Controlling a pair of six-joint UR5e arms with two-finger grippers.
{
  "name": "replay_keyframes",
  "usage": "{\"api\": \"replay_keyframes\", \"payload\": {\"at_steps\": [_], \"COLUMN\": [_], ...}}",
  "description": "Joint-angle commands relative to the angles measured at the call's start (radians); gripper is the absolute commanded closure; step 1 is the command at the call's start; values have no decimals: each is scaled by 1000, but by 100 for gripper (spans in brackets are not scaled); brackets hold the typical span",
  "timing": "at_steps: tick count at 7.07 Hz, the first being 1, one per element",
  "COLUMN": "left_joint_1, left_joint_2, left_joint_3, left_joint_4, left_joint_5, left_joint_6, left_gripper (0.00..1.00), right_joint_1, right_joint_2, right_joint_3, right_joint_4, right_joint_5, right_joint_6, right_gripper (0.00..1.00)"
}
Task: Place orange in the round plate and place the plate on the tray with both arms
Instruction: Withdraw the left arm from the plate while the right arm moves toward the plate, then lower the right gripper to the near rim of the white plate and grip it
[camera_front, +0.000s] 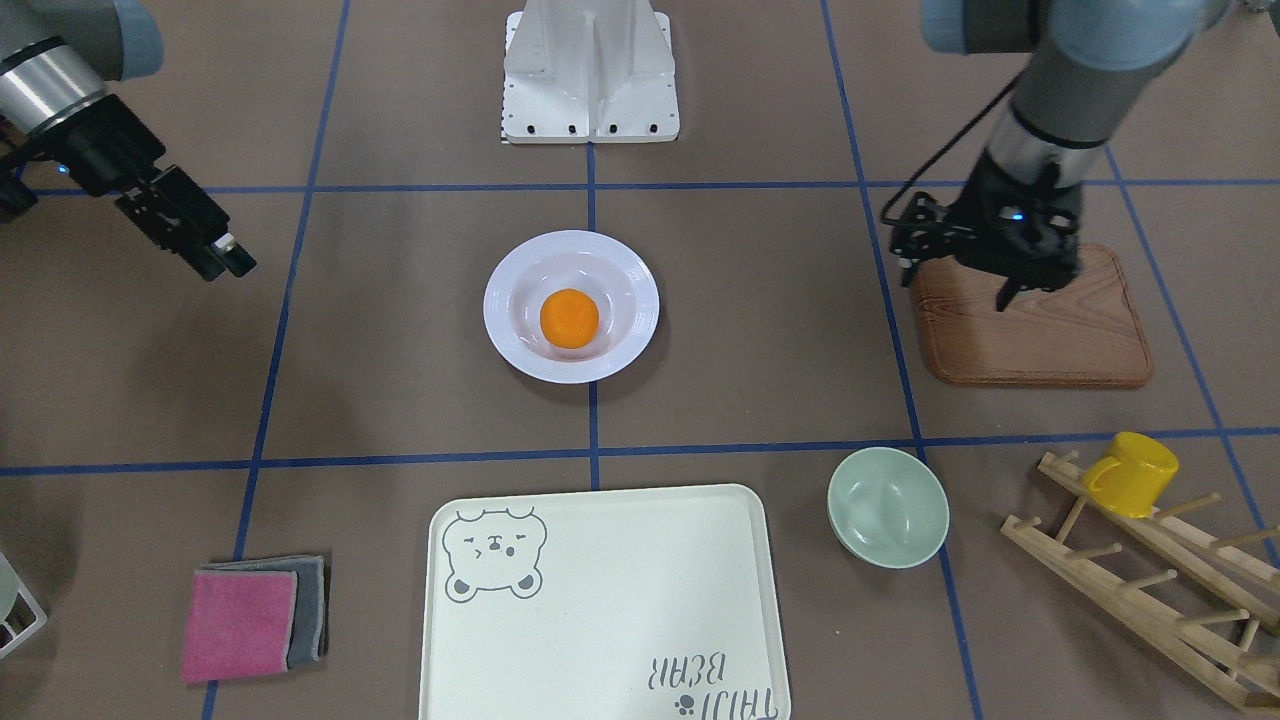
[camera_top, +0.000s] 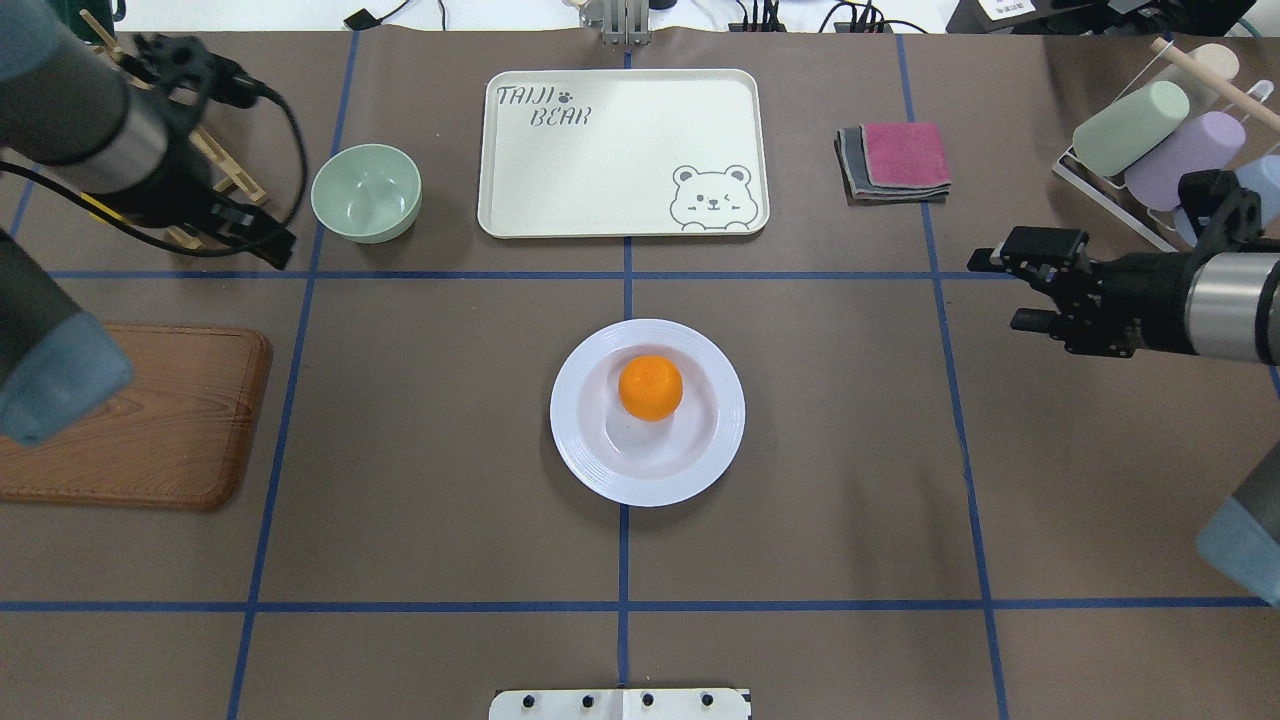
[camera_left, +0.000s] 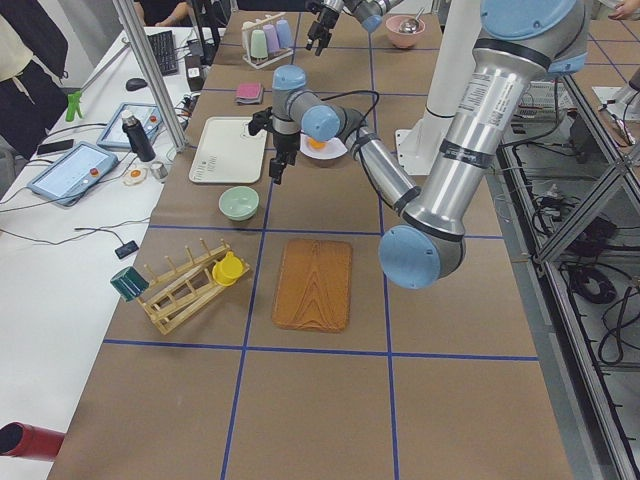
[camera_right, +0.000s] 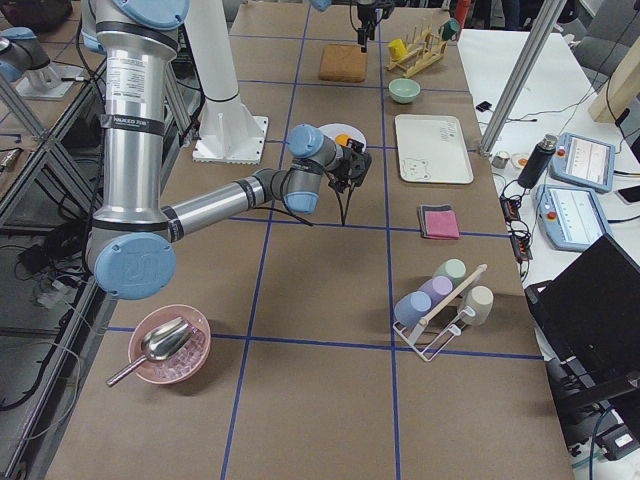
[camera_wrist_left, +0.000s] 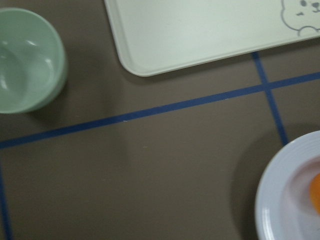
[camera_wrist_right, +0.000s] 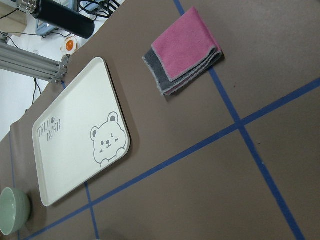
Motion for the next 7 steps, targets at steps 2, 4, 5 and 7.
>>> {"api": "replay_keyframes", "payload": {"at_steps": [2,4,5,7], "left_joint_1": [-348,-491,-503,-503], "left_joint_2": [216,281,303,358], "left_joint_3": [89,199,205,156], "left_joint_4": [-34,-97,-77,-80], "left_joint_5": [-103,-173,-233,-232], "left_joint_6": [249,406,467,462], "left_gripper": [1,1,1,1], "right_joint_1": [-372,-553,-627,-684], "right_joint_2": [-1,13,26,165], "right_joint_3": [48,40,25,-117], "right_joint_4": [-9,-15,-15,-13], "right_joint_5": [-471,-689,-787,-869], "right_joint_6": [163,279,286,359], "right_gripper": [0,0,0,0]}}
